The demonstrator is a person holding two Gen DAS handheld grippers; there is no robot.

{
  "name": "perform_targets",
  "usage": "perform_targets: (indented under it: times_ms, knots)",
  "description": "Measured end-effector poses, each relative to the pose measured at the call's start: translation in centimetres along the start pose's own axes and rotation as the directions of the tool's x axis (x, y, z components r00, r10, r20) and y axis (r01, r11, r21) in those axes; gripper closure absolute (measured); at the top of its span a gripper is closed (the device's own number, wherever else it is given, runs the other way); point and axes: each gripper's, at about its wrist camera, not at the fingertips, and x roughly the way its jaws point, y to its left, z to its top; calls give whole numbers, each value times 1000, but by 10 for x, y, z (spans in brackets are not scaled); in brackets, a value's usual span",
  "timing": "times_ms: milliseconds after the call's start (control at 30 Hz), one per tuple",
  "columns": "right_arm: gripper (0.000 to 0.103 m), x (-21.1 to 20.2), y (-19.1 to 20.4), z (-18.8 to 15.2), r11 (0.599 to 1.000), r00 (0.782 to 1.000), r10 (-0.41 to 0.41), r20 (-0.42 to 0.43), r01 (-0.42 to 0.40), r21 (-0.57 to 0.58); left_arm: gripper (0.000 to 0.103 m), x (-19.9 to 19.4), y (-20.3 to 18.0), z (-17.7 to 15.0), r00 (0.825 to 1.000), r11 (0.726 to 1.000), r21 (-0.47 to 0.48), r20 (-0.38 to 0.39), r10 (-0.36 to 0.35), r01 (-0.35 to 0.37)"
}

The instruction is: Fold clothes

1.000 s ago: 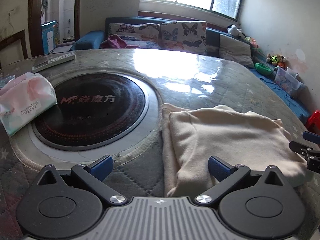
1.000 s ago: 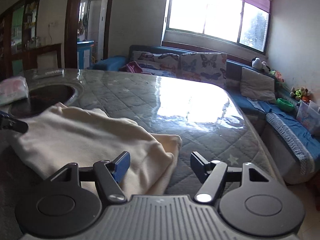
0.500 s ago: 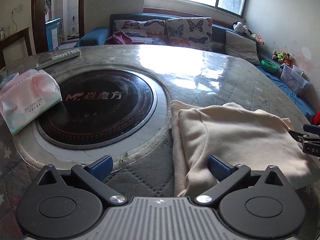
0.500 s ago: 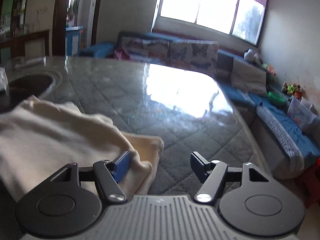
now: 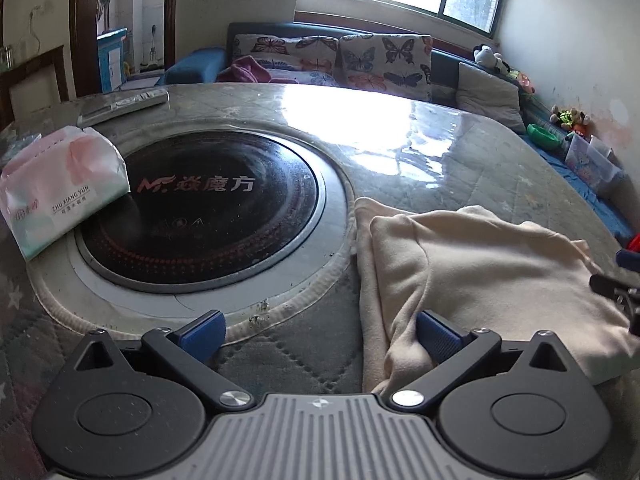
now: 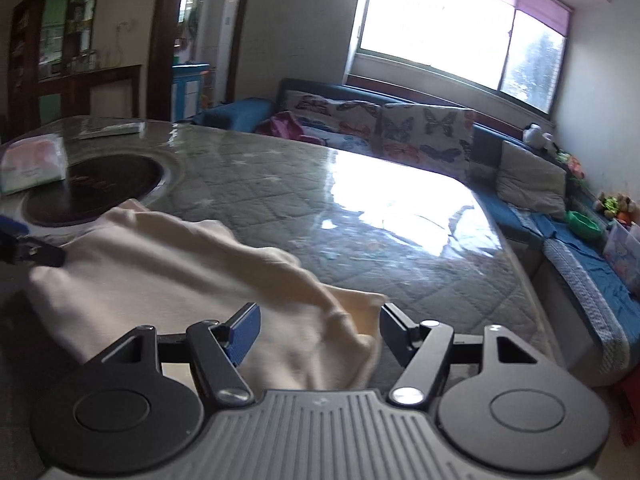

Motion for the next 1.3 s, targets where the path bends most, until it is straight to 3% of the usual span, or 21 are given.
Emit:
perform_targets:
  times_ms: [233,500,667,800,867,1000,1167,1300]
  knots:
    - [42,-22,48,15,977,987,163,19,-158,-141,1,-14,15,14,999,998,-55,34,2,0]
    - [58,-25,132,23,857,934,355,-38,-341,-387,7,-21,33,27,998,987,-152,40,-41,46]
    - [58,-13,170,24,795,918,389,-77,-376,-476,9,-22,40,29,996,976,-201,38,-78,85]
    - [60,-1,192,23,773,930,356,-92,-348,-531,9,-23,44,30,993,965,-237,33,-112,117]
    - [64,4,198,22,768,938,333,-93,-327,-551,9,-21,46,31,991,956,-261,25,-133,135]
    - [85,4,197,25,795,946,315,-72,-304,-524,9,-15,49,31,984,933,-316,7,-176,169]
    - [88,-5,173,36,853,933,358,-37,-343,-393,9,-3,49,30,967,885,-407,-14,-254,227]
    - [88,-13,160,43,871,928,374,-11,-355,-340,9,8,45,30,946,839,-472,-31,-323,271]
